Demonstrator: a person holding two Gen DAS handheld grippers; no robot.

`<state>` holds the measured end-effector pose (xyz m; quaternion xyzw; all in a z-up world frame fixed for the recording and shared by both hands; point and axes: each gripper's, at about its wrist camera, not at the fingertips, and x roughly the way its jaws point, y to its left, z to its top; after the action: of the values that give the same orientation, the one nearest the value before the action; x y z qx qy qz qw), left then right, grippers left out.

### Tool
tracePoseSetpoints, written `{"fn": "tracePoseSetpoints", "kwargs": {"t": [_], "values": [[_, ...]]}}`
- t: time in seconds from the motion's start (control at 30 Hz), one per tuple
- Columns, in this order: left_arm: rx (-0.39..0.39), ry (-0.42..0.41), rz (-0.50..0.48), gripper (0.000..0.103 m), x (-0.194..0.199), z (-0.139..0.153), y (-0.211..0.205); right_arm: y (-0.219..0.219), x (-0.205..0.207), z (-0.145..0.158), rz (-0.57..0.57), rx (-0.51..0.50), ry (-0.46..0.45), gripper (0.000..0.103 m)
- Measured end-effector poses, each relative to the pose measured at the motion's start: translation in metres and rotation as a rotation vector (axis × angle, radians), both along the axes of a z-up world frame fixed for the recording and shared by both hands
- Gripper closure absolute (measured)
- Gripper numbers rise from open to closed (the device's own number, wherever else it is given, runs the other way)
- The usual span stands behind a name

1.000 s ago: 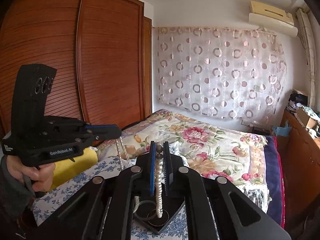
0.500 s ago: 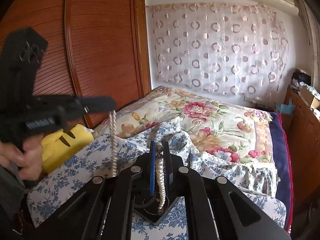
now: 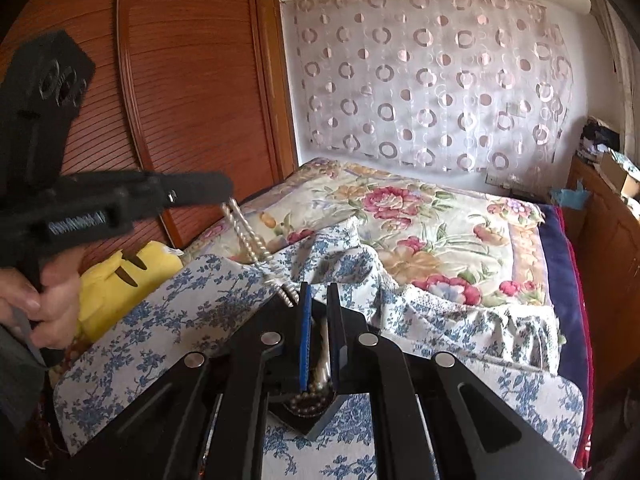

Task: Organize jewelry

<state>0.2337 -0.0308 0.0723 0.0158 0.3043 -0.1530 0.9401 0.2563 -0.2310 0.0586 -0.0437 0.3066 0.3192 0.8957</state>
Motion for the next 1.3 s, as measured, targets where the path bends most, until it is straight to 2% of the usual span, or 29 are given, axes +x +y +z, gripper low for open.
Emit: {"fn": "tracePoseSetpoints", "kwargs": {"t": [0.2,0.33,0.53,0.67,0.9,0.97,1.1,1.17,1.2,1.23,1.3], "values": [[0.025,0.046,0.013,0.099,-0.013,-0.021,0.002,-0.012,-0.021,0.003,-0.01,0.002,-0.002,0.094],[0.042,0.07,0.019,0.099,-0.035,-0.036,0.006,-0.018,-0.044,0.002,-0.009,-0.005,-0.005,0.094],[0.057,0.107,0.027,0.097,-0.068,-0.063,0.011,-0.018,-0.078,-0.017,0.002,-0.02,0.015,0.094],[0.061,0.115,0.032,0.082,-0.087,-0.078,0.012,-0.017,-0.094,-0.036,0.004,-0.025,0.044,0.094],[0.068,0.127,0.028,0.065,-0.113,-0.102,0.011,-0.013,-0.119,-0.075,0.005,-0.047,0.104,0.094],[0.065,0.133,0.027,0.052,-0.119,-0.11,0.01,-0.012,-0.125,-0.086,0.009,-0.05,0.129,0.094],[0.071,0.144,0.031,0.043,-0.129,-0.123,0.009,-0.008,-0.134,-0.102,0.016,-0.073,0.153,0.094],[0.069,0.153,0.029,0.039,-0.133,-0.131,0.009,-0.008,-0.137,-0.107,0.016,-0.073,0.163,0.085],[0.069,0.158,0.03,0.037,-0.134,-0.134,0.009,-0.007,-0.14,-0.109,0.017,-0.07,0.168,0.073],[0.066,0.166,0.031,0.036,-0.136,-0.139,0.01,-0.007,-0.141,-0.113,0.016,-0.065,0.178,0.069],[0.055,0.182,0.036,0.035,-0.139,-0.146,0.013,-0.005,-0.141,-0.119,0.019,-0.07,0.197,0.069]]}}
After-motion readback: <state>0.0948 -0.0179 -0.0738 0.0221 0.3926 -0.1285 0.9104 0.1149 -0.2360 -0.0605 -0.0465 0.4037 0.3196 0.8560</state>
